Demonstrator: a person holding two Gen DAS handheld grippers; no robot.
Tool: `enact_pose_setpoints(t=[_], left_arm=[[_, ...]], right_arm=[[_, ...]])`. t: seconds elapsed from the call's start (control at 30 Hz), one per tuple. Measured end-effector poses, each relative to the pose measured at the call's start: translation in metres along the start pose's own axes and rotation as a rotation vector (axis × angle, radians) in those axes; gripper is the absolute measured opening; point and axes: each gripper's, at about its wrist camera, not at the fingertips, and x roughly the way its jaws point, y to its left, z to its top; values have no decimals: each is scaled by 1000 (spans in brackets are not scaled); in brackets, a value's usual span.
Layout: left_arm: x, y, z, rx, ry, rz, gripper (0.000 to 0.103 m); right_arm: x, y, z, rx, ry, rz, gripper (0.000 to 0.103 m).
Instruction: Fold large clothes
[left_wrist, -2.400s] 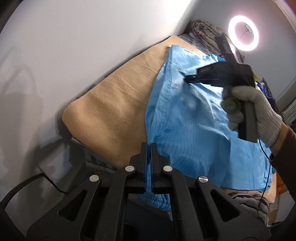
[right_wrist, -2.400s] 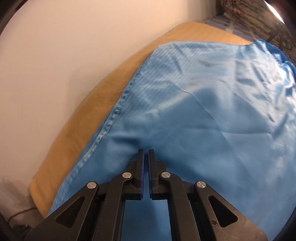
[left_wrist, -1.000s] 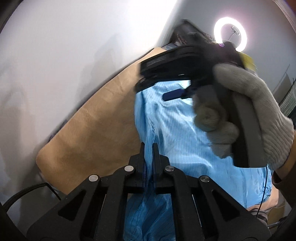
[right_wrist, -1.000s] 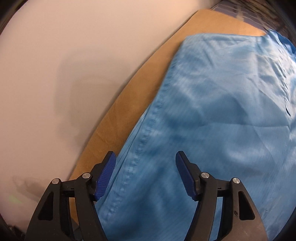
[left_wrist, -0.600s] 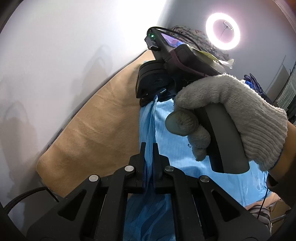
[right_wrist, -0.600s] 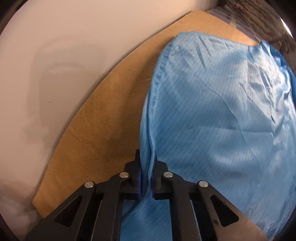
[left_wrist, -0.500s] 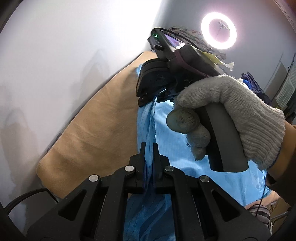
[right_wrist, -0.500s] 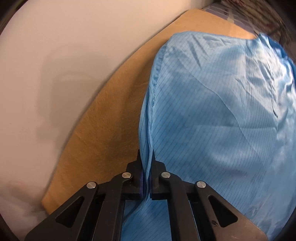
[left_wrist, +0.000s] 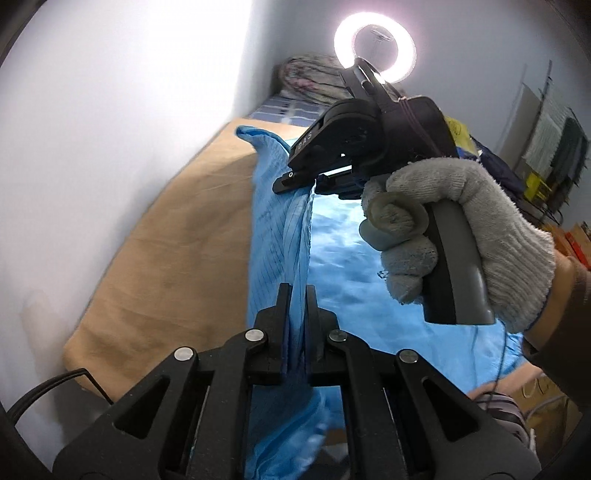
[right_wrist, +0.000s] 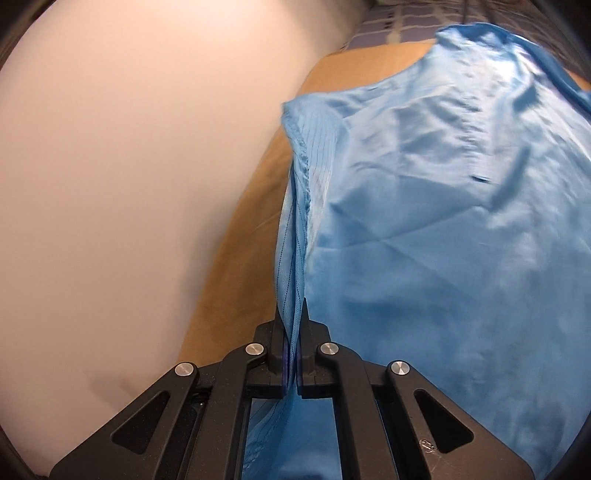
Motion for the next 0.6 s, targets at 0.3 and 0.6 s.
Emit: enact_pose_setpoints(t=[0.3,0.6], left_arm=[[-35,-5,-14,-22,3,-14,13],[-17,41,-27,-151,70,34,13]], right_arm=[[-49,-87,7,151,-60,29,1],[-39,-134,-9,180,-13,-75,1]])
